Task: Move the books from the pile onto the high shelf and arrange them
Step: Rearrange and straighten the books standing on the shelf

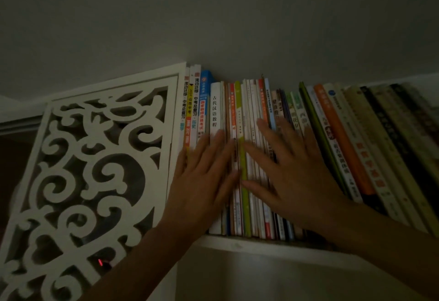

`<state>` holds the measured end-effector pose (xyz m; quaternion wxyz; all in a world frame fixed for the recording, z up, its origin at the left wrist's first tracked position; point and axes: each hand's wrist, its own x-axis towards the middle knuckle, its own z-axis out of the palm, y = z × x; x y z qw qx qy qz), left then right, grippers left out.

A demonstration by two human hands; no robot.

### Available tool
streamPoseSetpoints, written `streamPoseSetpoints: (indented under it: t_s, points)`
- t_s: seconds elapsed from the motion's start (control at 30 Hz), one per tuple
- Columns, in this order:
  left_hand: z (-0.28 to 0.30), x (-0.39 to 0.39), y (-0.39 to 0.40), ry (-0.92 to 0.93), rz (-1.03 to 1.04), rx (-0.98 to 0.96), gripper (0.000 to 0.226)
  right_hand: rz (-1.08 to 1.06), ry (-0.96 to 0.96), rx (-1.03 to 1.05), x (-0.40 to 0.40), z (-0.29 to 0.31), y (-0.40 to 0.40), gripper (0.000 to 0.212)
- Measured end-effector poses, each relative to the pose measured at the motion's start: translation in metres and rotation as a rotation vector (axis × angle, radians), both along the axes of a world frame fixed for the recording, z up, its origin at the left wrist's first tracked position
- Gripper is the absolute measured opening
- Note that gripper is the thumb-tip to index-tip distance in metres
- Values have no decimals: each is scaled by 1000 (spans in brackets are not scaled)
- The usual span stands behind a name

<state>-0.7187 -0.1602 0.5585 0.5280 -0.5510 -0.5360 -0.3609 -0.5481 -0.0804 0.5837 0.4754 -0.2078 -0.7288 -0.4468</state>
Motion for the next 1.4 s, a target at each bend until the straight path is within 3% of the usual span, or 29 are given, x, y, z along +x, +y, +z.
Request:
streamPoseSetpoints:
  t_s: [0.27, 0.37, 0.47, 0.53, 0.63, 0.77, 1.03, 1.4]
  points:
    - [-5, -4, 15, 49, 112, 21, 61, -13, -39, -64, -2, -2, 11, 68]
    - [11, 1, 6, 39, -46, 51, 53, 98, -76, -90, 10, 18, 0, 66]
    - [56, 3, 0, 31, -221, 167, 40, 358, 39, -182, 21, 80, -5, 67]
    - [95, 6, -1, -53, -266, 193, 37, 418, 77, -209, 20, 121, -8, 70]
    - [136, 10, 5, -98, -122, 48, 50, 379, 16, -391, 4, 150, -9, 63]
    - [147, 6, 9, -26, 4, -31, 62, 232, -38, -462, -2, 156, -14, 58]
    - [150, 4, 5, -27, -49, -41, 44, 331, -72, -597, -2, 165, -16, 29]
    - [156, 20, -6, -58, 32, -131, 44, 320, -18, -616, -6, 165, -23, 20]
